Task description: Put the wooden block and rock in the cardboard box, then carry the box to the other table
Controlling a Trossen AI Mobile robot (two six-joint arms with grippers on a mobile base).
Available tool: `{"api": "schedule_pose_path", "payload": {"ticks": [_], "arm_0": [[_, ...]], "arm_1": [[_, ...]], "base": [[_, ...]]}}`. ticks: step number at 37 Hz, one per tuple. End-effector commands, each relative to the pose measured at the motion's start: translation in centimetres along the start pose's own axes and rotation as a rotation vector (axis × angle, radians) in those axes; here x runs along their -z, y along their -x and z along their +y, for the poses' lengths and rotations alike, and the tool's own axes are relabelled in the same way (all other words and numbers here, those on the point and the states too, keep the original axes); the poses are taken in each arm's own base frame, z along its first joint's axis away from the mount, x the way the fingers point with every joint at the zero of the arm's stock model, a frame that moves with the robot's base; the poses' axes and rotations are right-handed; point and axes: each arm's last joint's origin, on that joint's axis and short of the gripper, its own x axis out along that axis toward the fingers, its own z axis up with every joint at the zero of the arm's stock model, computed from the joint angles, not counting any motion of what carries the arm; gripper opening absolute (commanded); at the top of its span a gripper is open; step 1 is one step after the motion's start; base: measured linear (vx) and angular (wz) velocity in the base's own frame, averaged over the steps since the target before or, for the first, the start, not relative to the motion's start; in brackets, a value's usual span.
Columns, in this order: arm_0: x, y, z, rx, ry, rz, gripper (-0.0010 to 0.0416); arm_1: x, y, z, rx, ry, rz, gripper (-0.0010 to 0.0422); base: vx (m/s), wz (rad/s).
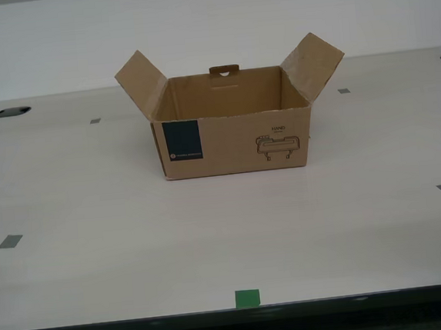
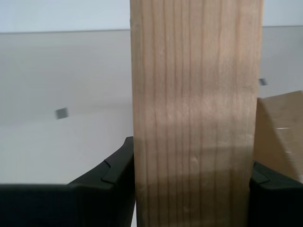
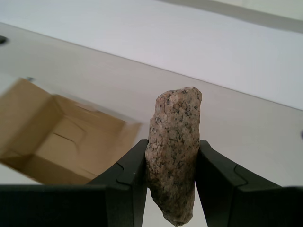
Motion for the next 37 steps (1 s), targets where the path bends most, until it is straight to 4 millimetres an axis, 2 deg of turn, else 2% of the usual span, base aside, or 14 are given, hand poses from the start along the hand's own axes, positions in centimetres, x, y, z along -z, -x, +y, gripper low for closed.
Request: {"api": "schedule_pose_path", "payload": {"ticks": [1,6,11,16,21,27,37], "arm_0": [[-0.7,0.8,0.4,-0.123,-0.021,-0.052,-0.0001],[-1.1,1.0,0.8,-0.239,-0.033,-0.090,-0.0001],[-0.4,0.1,0.8,-0.277,-0.056,-0.066,-0.0001],[0.7,-1.9,0.9,-0.294,-0.085,-0.001,-0.0001],[1.6,-4.5,1.3,-0.332,-0.087,0.050,-0.0001],[2.4,-7.5,2.5,-0.395,-0.074,0.111,-0.0001],[4.3,-13.3,4.4,-0.466,-0.056,0.223,-0.0001]], "arm_1": [[-0.8,0.6,-1.5,0.077,-0.035,-0.029,-0.0002],[-1.5,0.4,-3.7,0.130,-0.090,-0.050,-0.0002],[-1.3,-0.4,-6.1,0.188,-0.126,-0.046,-0.0002],[-0.7,-2.4,-8.3,0.236,-0.149,-0.001,-0.0002],[0.1,-5.5,-10.0,0.271,-0.164,0.060,-0.0002],[1.3,-9.2,-10.7,0.284,-0.174,0.148,-0.0002],[2.7,-13.3,-10.3,0.270,-0.177,0.240,-0.0002]], "base": [[0.000,0.000],[0.000,0.000],[0.000,0.000],[0.000,0.000],[0.000,0.000],[0.000,0.000],[0.000,0.000]]}}
